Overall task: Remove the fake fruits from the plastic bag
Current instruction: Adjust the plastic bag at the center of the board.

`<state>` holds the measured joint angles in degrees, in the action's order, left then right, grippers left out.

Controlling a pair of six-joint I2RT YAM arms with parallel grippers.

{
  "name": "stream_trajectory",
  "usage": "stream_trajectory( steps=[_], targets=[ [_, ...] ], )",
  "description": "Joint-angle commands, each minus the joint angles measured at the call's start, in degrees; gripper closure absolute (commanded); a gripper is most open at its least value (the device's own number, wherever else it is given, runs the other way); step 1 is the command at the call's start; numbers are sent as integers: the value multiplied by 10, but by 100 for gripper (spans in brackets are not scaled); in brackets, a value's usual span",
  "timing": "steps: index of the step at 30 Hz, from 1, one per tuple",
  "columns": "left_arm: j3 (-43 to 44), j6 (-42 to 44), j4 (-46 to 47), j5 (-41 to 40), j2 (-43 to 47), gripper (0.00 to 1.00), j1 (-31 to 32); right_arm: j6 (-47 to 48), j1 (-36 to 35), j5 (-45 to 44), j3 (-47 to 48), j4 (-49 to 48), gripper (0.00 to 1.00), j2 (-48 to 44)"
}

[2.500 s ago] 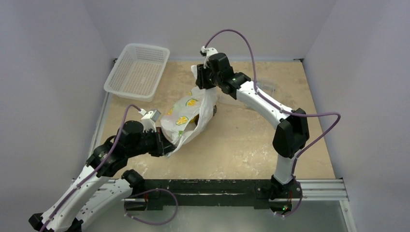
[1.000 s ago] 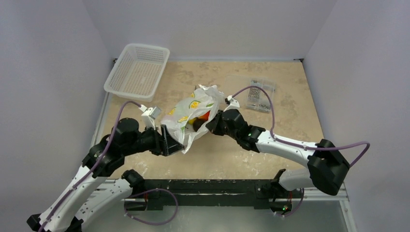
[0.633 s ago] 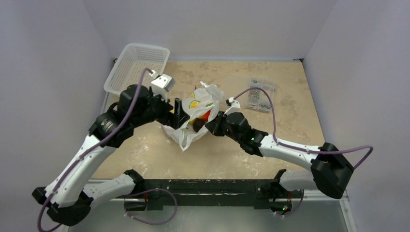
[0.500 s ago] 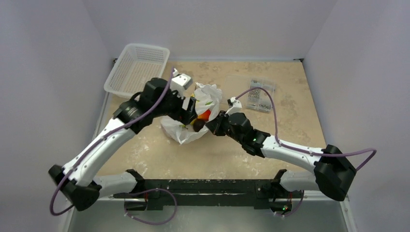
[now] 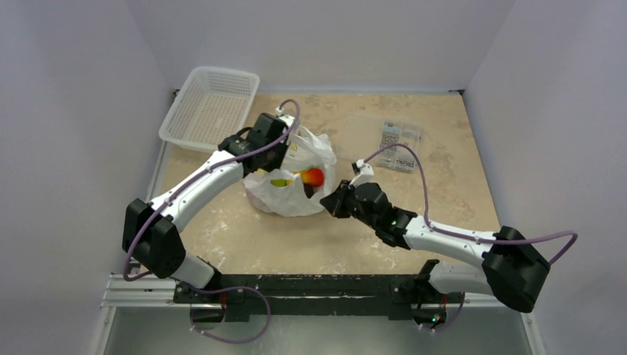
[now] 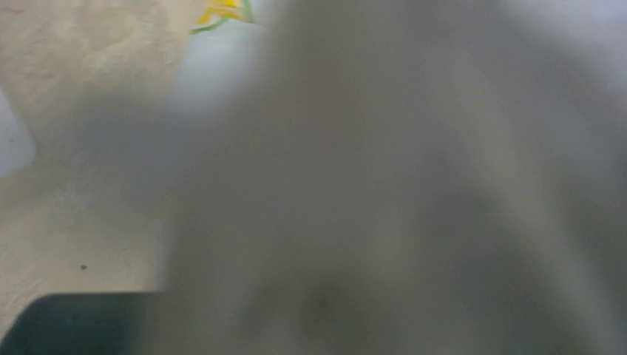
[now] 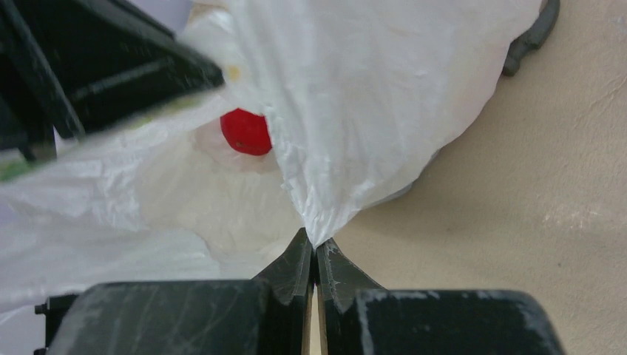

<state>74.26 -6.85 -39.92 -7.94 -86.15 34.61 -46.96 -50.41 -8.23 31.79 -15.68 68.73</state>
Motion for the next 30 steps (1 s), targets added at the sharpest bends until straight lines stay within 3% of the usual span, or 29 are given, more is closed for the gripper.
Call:
stream_trajectory(
  steps=[1, 4, 9, 13, 16, 21, 25, 27, 30],
  targets=[
    [-11, 9, 55, -60, 52, 100, -114, -16, -12, -6, -75, -41, 100, -24],
    [-26, 15, 60, 21, 73, 100, -178, -22, -21, -3, -113, -67, 100, -20],
    [-52, -32, 54, 125, 111, 98, -182, -5, -38, -3, -110, -82, 100, 3],
    [-62, -89, 11, 105, 157, 54, -182, 18, -39, -6, -80, -59, 100, 1],
    [-67, -112, -27, 116, 211, 28, -181, 46, -40, -12, -55, -26, 97, -2],
    [-80, -136, -48, 170, 333, 23, -179, 106, -40, -49, -5, 62, 65, -15],
    [-91, -171, -4, 325, 399, 25, -166, 170, -40, -96, 40, 128, 37, -25],
    [-99, -196, 45, 363, 415, 25, -119, 196, -40, -128, 70, 161, 21, -20],
    [-101, -185, 102, 315, 419, 25, -10, 245, -40, -167, 115, 195, 5, 0]
  ],
)
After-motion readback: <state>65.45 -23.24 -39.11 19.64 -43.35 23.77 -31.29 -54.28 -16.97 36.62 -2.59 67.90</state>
